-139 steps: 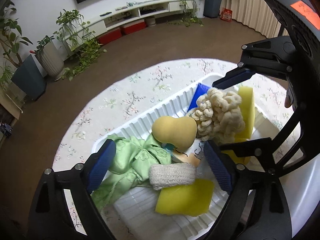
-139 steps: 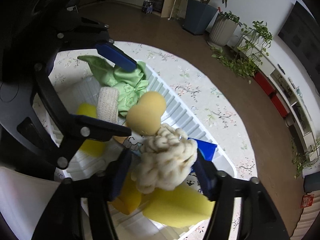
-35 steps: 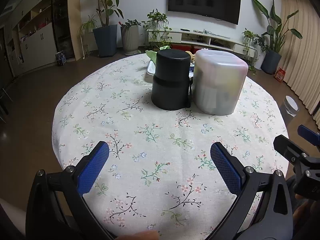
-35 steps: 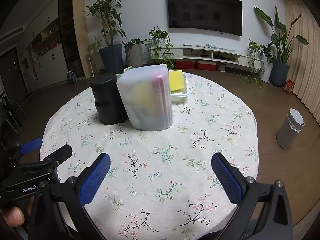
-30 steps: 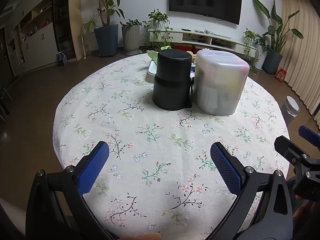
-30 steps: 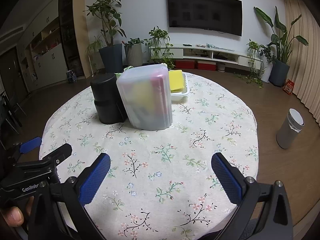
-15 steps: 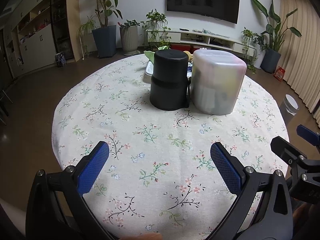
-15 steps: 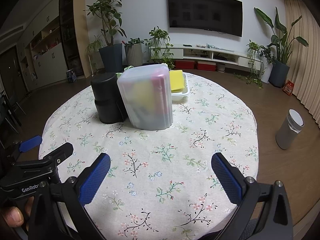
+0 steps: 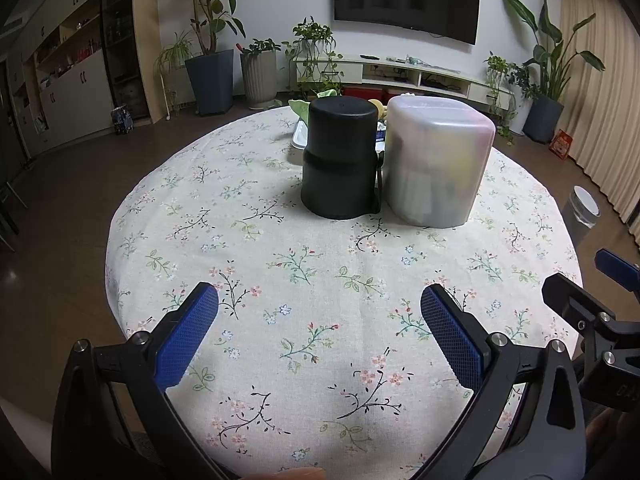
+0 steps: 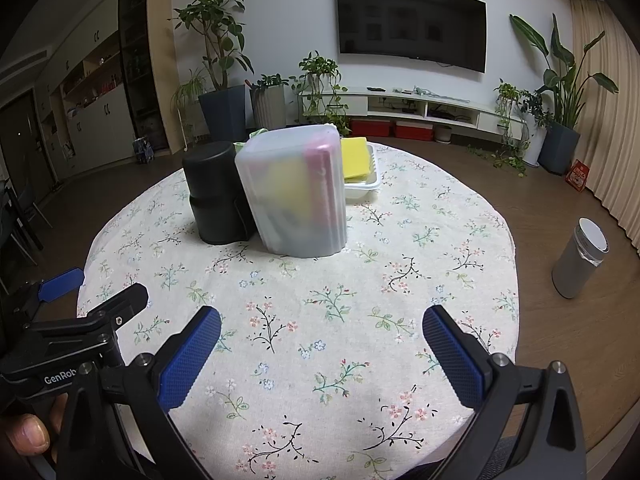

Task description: Organize soft objects

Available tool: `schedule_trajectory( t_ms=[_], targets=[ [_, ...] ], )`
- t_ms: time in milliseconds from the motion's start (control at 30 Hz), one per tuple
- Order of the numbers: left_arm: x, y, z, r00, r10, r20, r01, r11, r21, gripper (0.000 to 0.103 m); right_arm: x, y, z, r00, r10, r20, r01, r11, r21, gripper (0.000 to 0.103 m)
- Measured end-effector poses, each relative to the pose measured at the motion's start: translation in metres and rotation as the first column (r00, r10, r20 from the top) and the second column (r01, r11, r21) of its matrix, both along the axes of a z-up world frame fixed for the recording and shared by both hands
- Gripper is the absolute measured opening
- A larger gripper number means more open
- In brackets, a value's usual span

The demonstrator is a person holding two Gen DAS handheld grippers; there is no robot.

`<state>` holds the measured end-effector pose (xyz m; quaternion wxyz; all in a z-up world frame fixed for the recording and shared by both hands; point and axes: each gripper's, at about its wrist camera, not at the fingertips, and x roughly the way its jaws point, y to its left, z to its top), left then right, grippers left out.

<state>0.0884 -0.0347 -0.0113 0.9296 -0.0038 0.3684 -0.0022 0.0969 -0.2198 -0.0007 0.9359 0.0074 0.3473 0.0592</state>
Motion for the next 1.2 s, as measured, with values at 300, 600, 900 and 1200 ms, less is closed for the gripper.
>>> schedule_trajectory(
  t_ms=[300, 600, 900, 1200],
  targets=[
    [0.0010, -0.0004, -0.0004, 1.000, -0.001, -0.001, 0.001, 1.000, 0.000, 0.103, 0.0000, 0.0000, 0.0002, 1.000, 0.001, -0.001, -0.001, 1.000, -0.001, 0.103],
    [0.0023, -0.0005, -0.0023, 1.000, 0.000, -0.005, 0.000, 1.000, 0.001, 0.103, 0.0000, 0.0001, 0.0006, 1.000, 0.001, -0.001, -0.001, 1.000, -0.001, 0.103],
    [0.0032, -0.0007, -0.0021, 1.000, 0.003, -0.004, -0.003, 1.000, 0.007, 0.103, -0.0004, 0.0003, 0.0008, 1.000, 0.000, -0.001, 0.000, 1.000, -0.001, 0.103],
    [0.0034, -0.0020, -0.0002, 1.000, 0.000, -0.002, 0.000, 1.000, 0.015, 0.103, 0.0000, -0.0001, 0.0014, 1.000, 0.001, -0.001, -0.001, 1.000, -0.001, 0.103]
  ],
)
